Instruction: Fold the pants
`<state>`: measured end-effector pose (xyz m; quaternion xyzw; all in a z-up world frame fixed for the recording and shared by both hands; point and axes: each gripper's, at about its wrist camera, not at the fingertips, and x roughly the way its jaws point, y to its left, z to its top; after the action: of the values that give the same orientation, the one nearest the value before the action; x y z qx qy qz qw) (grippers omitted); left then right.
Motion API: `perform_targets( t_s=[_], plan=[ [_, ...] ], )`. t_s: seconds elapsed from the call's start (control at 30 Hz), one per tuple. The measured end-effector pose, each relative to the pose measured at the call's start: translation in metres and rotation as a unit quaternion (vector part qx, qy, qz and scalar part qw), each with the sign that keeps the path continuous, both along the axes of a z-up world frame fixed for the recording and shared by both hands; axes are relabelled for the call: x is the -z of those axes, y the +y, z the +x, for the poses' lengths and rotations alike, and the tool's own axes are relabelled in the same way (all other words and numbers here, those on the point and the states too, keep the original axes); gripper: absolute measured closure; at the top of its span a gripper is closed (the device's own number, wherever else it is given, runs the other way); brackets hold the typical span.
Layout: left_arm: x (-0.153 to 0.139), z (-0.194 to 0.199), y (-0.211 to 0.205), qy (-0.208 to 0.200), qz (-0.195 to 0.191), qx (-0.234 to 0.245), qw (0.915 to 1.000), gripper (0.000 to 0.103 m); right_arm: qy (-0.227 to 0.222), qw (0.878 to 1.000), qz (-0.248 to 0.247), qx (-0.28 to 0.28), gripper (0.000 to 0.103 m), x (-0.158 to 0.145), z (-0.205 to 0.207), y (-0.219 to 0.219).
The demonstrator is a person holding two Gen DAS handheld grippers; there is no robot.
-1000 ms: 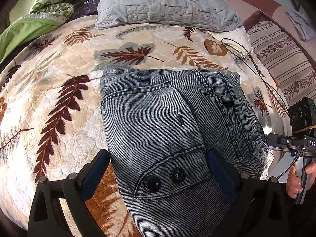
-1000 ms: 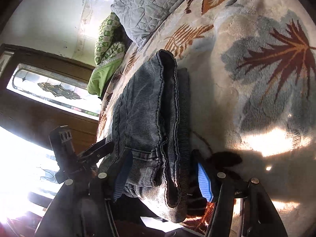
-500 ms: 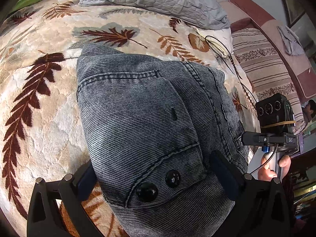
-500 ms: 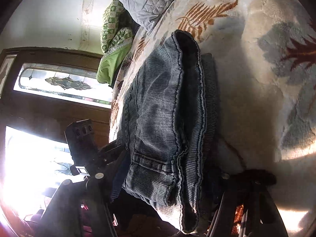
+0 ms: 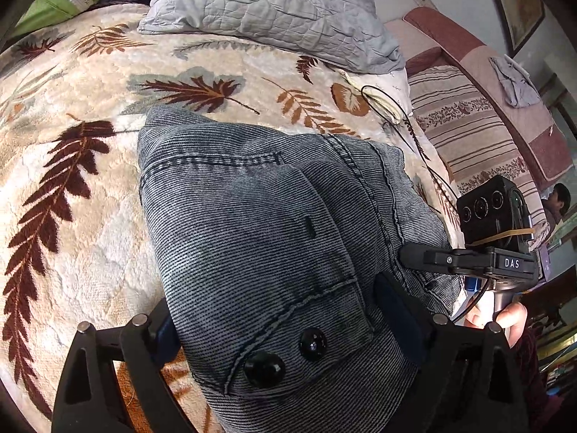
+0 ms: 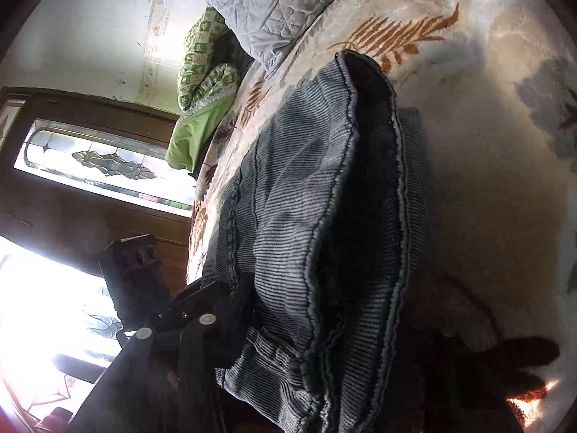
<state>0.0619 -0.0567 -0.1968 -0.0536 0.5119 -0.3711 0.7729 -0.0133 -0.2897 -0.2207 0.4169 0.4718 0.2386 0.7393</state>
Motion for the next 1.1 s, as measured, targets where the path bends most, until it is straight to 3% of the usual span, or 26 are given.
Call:
perform_targets(
  t_s=[0.23, 0.43, 0.63, 0.87, 1.1],
  plan=[
    [-0.025, -0.010, 0.003, -0.050, 0.002, 0.006, 0.9987, 0.034, -0.066, 0.997, -0.026, 0.002, 0.063, -0.030, -0.010, 0.017],
    [-0.061, -0.006, -0.002, -0.103, 0.031, -0.007, 0.9942, 0.035, -0.106, 0.993, -0.052, 0.001, 0.064, -0.054, -0.008, 0.027],
    [-0.094, 0.022, -0.012, -0.162, 0.063, -0.039, 0.9840, 0.035, -0.156, 0.985, -0.075, 0.014, 0.064, -0.089, 0.013, 0.030],
    [-0.096, 0.057, -0.030, -0.210, 0.095, -0.080, 0.9697, 0.035, -0.192, 0.976, -0.095, 0.036, 0.064, -0.103, 0.056, 0.034],
    [-0.081, 0.081, -0.034, -0.222, 0.125, -0.092, 0.9627, 0.035, -0.203, 0.973, -0.098, 0.048, 0.064, -0.087, 0.086, 0.038]
  ],
)
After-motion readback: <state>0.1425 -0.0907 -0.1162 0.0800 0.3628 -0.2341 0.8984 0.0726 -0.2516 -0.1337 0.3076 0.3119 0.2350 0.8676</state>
